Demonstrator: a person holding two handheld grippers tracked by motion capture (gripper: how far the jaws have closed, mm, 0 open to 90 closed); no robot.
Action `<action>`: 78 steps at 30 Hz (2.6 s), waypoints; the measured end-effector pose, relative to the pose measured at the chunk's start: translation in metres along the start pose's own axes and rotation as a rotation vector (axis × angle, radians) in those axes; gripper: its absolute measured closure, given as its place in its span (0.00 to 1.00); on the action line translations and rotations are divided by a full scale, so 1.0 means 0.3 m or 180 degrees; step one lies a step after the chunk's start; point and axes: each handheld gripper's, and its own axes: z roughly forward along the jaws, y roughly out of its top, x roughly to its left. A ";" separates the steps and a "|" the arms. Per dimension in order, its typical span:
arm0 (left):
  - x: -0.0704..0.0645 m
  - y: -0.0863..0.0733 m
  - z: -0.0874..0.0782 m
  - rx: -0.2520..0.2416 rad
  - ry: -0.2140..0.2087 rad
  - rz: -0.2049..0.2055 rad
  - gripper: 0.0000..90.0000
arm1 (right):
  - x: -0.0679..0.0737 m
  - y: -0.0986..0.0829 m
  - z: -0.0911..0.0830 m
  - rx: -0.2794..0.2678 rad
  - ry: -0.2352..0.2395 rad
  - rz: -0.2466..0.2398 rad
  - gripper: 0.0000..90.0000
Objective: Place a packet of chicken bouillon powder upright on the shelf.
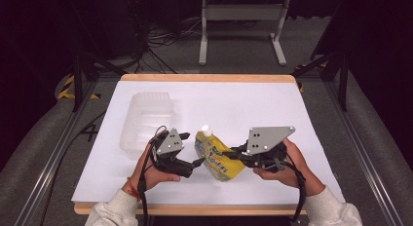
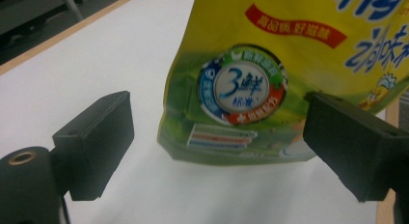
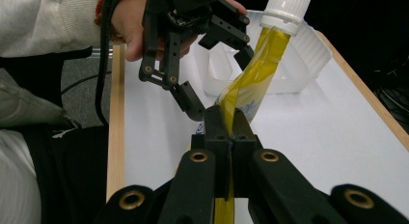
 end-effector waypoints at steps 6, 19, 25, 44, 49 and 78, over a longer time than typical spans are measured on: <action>-0.004 -0.001 0.013 0.0032 -0.0103 0.0057 0.15 | -0.003 0.009 0.018 0.0079 0.0106 -0.0133 1.00; -0.002 -0.027 -0.016 0.0103 -0.0064 0.0076 0.47 | -0.023 0.038 0.059 0.0137 0.0089 -0.0258 1.00; 0.035 -0.040 -0.064 0.0018 0.0234 -0.0150 0.73 | -0.043 0.069 0.087 0.0072 -0.0008 -0.0275 1.00; 0.102 -0.042 -0.184 -0.0132 0.0958 -0.0233 0.94 | -0.082 0.207 0.189 -0.0262 -0.0504 -0.0145 1.00; 0.132 -0.050 -0.234 -0.0189 0.1115 -0.0286 0.94 | -0.081 0.258 0.231 -0.0366 -0.0589 -0.0161 1.00; 0.224 -0.155 -0.415 -0.0129 0.1702 -0.0520 0.96 | -0.090 0.421 0.459 -0.0591 -0.0420 -0.0043 1.00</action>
